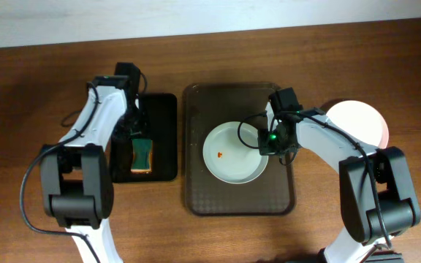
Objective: Clean dirty plates on tray and stack at the side
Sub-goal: 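Pick up the sponge with the left gripper, then scrub the last plate with the sponge in the left gripper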
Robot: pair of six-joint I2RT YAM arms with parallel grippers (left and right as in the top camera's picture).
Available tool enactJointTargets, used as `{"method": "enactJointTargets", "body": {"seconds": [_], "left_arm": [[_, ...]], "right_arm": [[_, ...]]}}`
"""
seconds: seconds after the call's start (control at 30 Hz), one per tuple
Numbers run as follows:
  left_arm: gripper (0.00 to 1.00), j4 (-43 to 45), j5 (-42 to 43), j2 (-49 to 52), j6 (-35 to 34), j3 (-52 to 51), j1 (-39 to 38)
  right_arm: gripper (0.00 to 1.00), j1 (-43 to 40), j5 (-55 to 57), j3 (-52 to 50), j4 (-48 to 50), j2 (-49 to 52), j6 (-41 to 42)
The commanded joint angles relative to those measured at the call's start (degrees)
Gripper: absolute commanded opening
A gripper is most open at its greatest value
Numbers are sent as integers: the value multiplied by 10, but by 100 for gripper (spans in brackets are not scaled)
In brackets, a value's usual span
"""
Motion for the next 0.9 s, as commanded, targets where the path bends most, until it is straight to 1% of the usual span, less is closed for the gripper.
{"method": "enactJointTargets", "body": {"seconds": [0.0, 0.1, 0.13, 0.17, 0.23, 0.27, 0.3, 0.33, 0.37, 0.4, 0.47, 0.6, 0.77, 0.8, 0.87], "left_arm": [[65, -35, -2, -12, 22, 17, -3], [57, -65, -6, -12, 37, 3, -18], [54, -58, -7, -12, 37, -13, -23], [48, -44, -8, -12, 37, -33, -25], [41, -8, -8, -12, 37, -78, -25], [31, 11, -6, -12, 37, -98, -25], [28, 30, -1, -12, 36, -121, -25], [20, 56, 0, -12, 37, -145, -25], [5, 63, 4, -12, 36, -152, -25], [0, 64, 5, -12, 36, -151, -25], [0, 56, 6, -17, 37, -135, -25], [0, 6, 10, -31, 37, -35, -25], [0, -1, 76, -31, 37, 70, -30], [0, 5, 97, -31, 37, 83, -32], [0, 31, 126, -31, 37, 89, -40]], "right_arm": [[4, -1, 25, -5, -1, 16, 5], [4, -1, 25, -5, -1, 16, 5], [4, -1, 25, -5, -1, 16, 5], [4, -1, 25, -5, -1, 16, 5], [4, -1, 25, -5, -1, 16, 5], [4, -1, 25, -5, -1, 16, 5], [4, -1, 25, -5, -1, 16, 5], [4, -1, 25, -5, 0, 16, 5], [4, -1, 25, -5, -1, 16, 5], [4, -1, 25, -5, -1, 16, 5], [4, -1, 25, -5, 0, 16, 5], [4, -1, 27, -5, 4, 16, 5], [4, -23, 27, 6, 42, 16, 7], [4, -29, 28, 6, 48, 16, 22], [4, -44, 27, 6, 46, 16, 79]]}}
